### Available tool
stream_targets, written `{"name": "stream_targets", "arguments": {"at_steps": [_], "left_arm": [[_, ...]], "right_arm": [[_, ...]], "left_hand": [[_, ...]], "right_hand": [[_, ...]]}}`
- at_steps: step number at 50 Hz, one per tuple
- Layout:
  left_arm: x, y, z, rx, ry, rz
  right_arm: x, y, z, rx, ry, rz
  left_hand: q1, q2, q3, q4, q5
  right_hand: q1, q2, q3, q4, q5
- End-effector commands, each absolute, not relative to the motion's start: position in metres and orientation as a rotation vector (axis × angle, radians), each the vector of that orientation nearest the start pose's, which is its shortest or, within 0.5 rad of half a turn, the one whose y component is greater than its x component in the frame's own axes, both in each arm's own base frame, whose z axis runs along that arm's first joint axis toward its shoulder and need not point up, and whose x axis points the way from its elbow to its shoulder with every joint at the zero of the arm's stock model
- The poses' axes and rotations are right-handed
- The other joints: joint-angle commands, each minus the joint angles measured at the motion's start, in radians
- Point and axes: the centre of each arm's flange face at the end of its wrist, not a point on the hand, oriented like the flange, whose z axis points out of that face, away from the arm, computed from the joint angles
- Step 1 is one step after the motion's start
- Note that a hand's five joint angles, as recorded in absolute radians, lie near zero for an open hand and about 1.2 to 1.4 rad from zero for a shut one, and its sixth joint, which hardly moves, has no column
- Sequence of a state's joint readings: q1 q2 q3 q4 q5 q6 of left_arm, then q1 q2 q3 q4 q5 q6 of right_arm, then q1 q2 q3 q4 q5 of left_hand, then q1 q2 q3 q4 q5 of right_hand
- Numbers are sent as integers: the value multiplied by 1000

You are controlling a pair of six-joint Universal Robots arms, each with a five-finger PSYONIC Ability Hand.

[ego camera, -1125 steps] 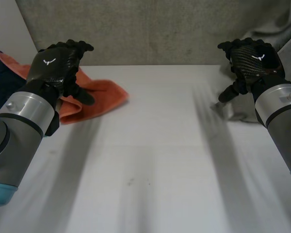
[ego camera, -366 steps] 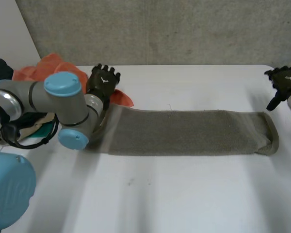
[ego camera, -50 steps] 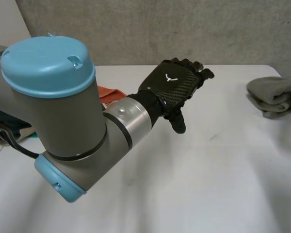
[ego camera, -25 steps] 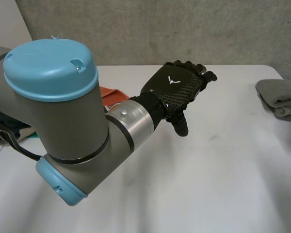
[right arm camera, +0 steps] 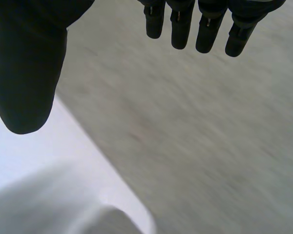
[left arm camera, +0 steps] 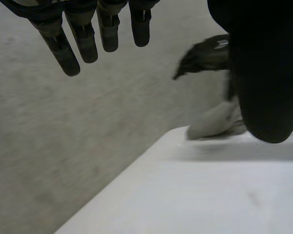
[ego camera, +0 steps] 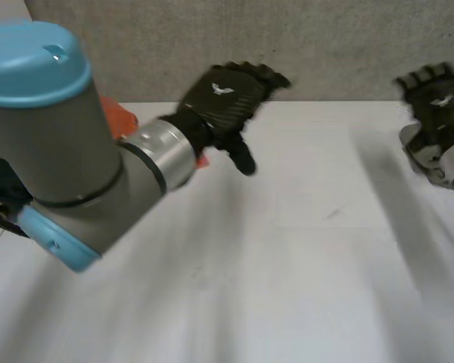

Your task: Fold the laundry.

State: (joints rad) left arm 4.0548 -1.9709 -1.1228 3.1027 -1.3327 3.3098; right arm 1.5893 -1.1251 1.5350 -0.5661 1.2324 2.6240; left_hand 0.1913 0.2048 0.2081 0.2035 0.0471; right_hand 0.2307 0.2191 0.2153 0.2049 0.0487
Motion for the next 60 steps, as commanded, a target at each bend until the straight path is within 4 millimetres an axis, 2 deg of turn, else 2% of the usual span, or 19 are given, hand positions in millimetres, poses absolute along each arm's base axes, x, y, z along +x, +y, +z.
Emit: {"name": "stream_targets", "arguments": {"at_steps": [1,4,5,8,10,16,23,27,30,31,34,39,42,45,46,50,53,56,60], "left_arm": [[-320,-304,298,-831,-1721,2039],[-302,-339,281,-834,-1770,2125],[-288,-362,272,-859,-1800,2185],[-272,-391,256,-930,-1842,2268],[-256,-419,227,-1039,-1921,2304],[-238,-459,168,-1403,-1993,2339],[-222,-484,125,-1534,-2046,2336],[-222,-489,115,-1536,-2057,2322],[-225,-486,119,-1537,-2071,2294],[-229,-483,121,-1535,-2063,2293],[-246,-472,147,-1477,-2025,2324],[-273,-435,211,-1169,-1945,2315],[-291,-395,249,-919,-1878,2190],[-310,-358,265,-827,-1828,2060],[-323,-330,273,-787,-1795,1966],[-348,-263,281,-779,-1714,1790],[-358,-242,275,-809,-1691,1749],[-368,-229,247,-853,-1727,1687],[-388,-193,208,-995,-1759,1532]], "right_arm": [[198,-323,202,-1167,1851,-2178],[203,-304,194,-1186,1906,-2049],[203,-300,192,-1185,1925,-2017],[203,-287,182,-1190,1992,-1902],[202,-284,179,-1202,2020,-1872],[198,-277,171,-1256,2063,-1838],[196,-273,166,-1254,2082,-1814],[196,-270,163,-1252,2091,-1797],[195,-269,163,-1248,2098,-1798],[195,-269,164,-1248,2100,-1799],[195,-268,170,-1249,2091,-1823],[195,-268,179,-1243,2069,-1867],[194,-269,192,-1229,2049,-1926],[190,-271,202,-1192,2057,-1979],[189,-273,204,-1178,2064,-1993],[182,-278,214,-1090,2096,-2037],[180,-281,217,-1040,2102,-2046],[179,-283,218,-1020,2106,-2045],[173,-287,218,-998,2127,-2053]], "left_hand": [[-13,-26,-30,-25,-43],[-13,-26,-30,-25,-43],[-13,-26,-30,-25,-43],[-7,-21,-24,-19,-38],[-7,-21,-24,-19,-38],[-4,-18,-21,-16,-35],[40,26,23,28,9],[359,346,342,347,329],[1056,1042,1039,1044,1025],[1203,1190,1187,1191,1173],[1205,1191,1188,1193,1175],[1205,1191,1188,1193,1175],[1205,1191,1188,1193,1175],[1205,1191,1188,1193,1175],[1205,1191,1188,1193,1175],[1205,1191,1188,1193,1175],[1205,1191,1188,1193,1175],[1205,1191,1188,1193,1175],[1205,1191,1188,1193,1175]], "right_hand": [[-56,-45,-41,-30,-49],[-56,-45,-41,-30,-49],[-56,-45,-41,-30,-49],[-56,-45,-41,-30,-49],[-56,-45,-41,-30,-49],[-56,-45,-41,-30,-49],[-56,-45,-41,-30,-49],[-56,-45,-41,-30,-49],[-56,-45,-41,-30,-49],[-56,-45,-41,-30,-49],[-56,-45,-41,-30,-49],[-56,-45,-41,-30,-49],[-56,-45,-41,-30,-49],[-56,-45,-41,-30,-49],[-56,-45,-41,-30,-49],[-56,-45,-41,-30,-49],[-56,-45,-41,-30,-49],[-56,-45,-41,-30,-49],[-56,-45,-41,-30,-49]]}}
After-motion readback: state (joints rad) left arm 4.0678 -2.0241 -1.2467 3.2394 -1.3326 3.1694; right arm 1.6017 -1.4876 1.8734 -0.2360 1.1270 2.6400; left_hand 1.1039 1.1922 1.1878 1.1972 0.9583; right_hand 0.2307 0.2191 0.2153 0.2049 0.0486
